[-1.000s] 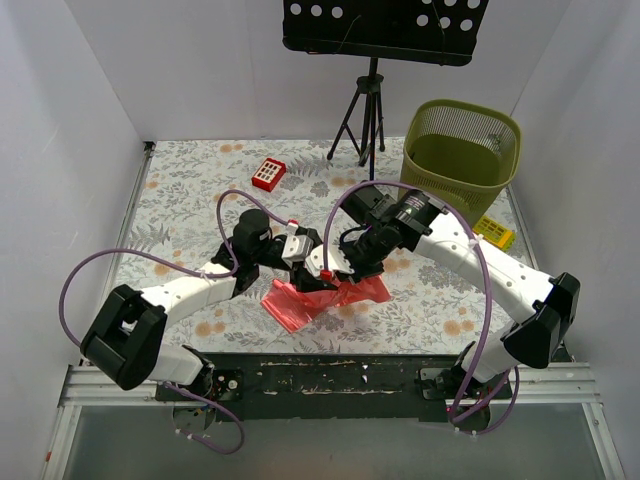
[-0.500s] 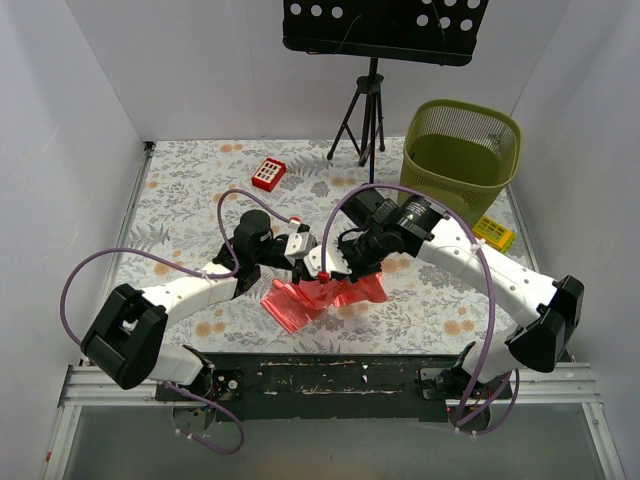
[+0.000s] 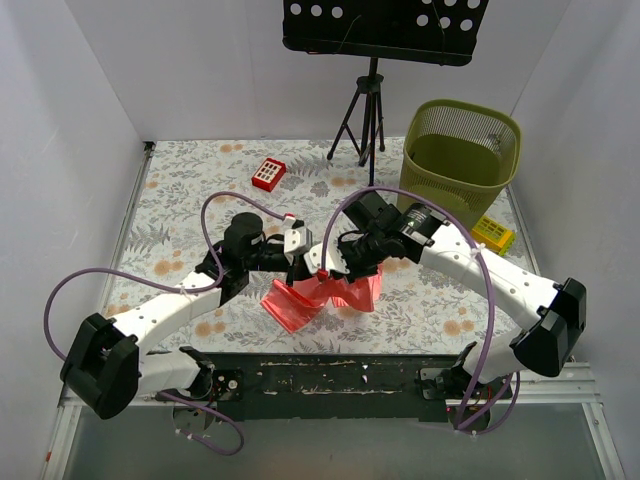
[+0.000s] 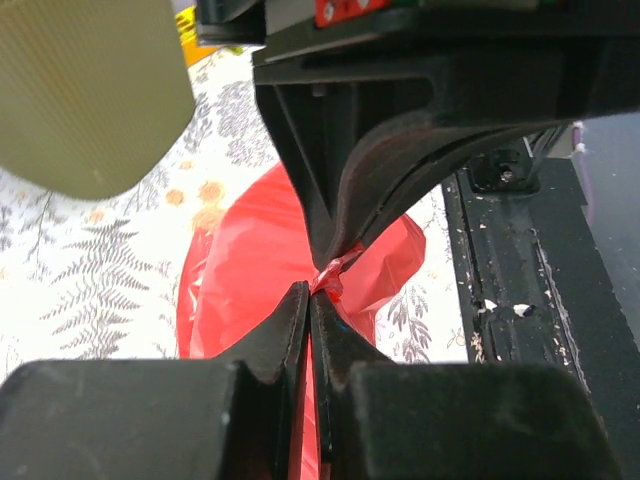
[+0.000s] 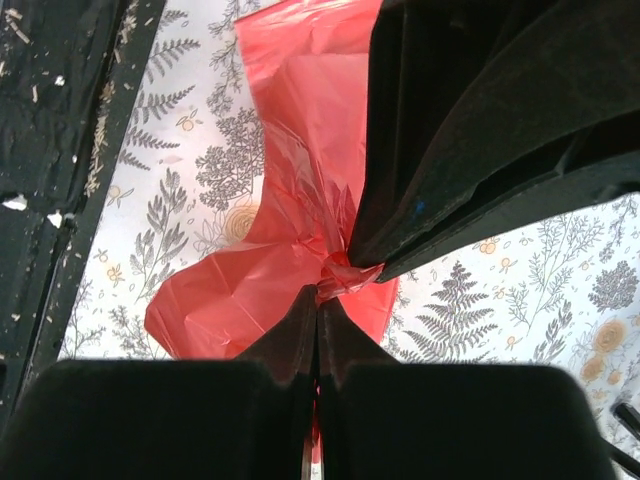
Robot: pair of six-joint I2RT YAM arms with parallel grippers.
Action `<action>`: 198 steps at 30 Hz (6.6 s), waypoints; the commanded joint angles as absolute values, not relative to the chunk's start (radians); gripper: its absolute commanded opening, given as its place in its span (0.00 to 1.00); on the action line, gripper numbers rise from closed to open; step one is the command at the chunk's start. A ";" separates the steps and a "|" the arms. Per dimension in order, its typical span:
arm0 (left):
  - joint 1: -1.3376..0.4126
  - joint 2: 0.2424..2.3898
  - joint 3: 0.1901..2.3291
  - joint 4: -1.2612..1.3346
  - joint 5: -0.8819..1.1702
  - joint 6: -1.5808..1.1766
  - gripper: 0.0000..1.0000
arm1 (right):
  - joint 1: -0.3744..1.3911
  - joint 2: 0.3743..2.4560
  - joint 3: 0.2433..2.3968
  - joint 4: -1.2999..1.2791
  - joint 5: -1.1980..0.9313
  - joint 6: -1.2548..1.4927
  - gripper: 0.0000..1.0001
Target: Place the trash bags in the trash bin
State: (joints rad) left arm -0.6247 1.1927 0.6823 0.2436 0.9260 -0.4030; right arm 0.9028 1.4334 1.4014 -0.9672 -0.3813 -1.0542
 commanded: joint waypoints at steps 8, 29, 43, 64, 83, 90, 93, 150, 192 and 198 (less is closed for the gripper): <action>-0.617 1.155 0.804 -0.070 0.643 -0.348 0.00 | 0.767 1.413 1.384 -0.753 -0.475 -0.761 0.01; -0.414 1.238 0.678 0.245 0.598 -1.126 0.00 | 0.877 1.200 1.154 -0.586 -0.474 -0.819 0.01; -0.413 1.183 0.811 0.040 1.101 -0.295 0.50 | 0.876 1.287 1.271 -0.641 -0.429 -1.006 0.01; -0.505 1.374 1.018 -0.320 1.348 0.317 0.51 | 0.907 1.442 1.523 -1.000 -0.445 -1.161 0.01; -0.542 1.411 1.077 -0.589 1.258 0.456 0.00 | 0.894 1.414 1.445 -0.918 -0.376 -1.106 0.01; -0.531 1.220 0.801 0.028 0.863 -0.403 0.00 | 0.799 1.448 1.448 -0.801 -0.547 -0.827 0.01; -0.519 1.161 0.749 0.147 0.628 -0.696 0.00 | 0.805 1.463 1.450 -0.819 -0.656 -0.763 0.01; -0.577 1.621 0.861 -0.605 0.671 0.787 0.41 | 0.407 1.166 1.137 -0.404 -0.408 -0.545 0.01; 0.052 1.835 1.521 -0.296 0.317 -0.210 0.64 | 0.452 1.236 1.417 -0.177 -0.509 -0.439 0.01; -0.033 1.342 1.096 -0.247 0.746 -0.256 0.70 | 0.598 1.363 1.630 0.024 -0.384 -0.358 0.01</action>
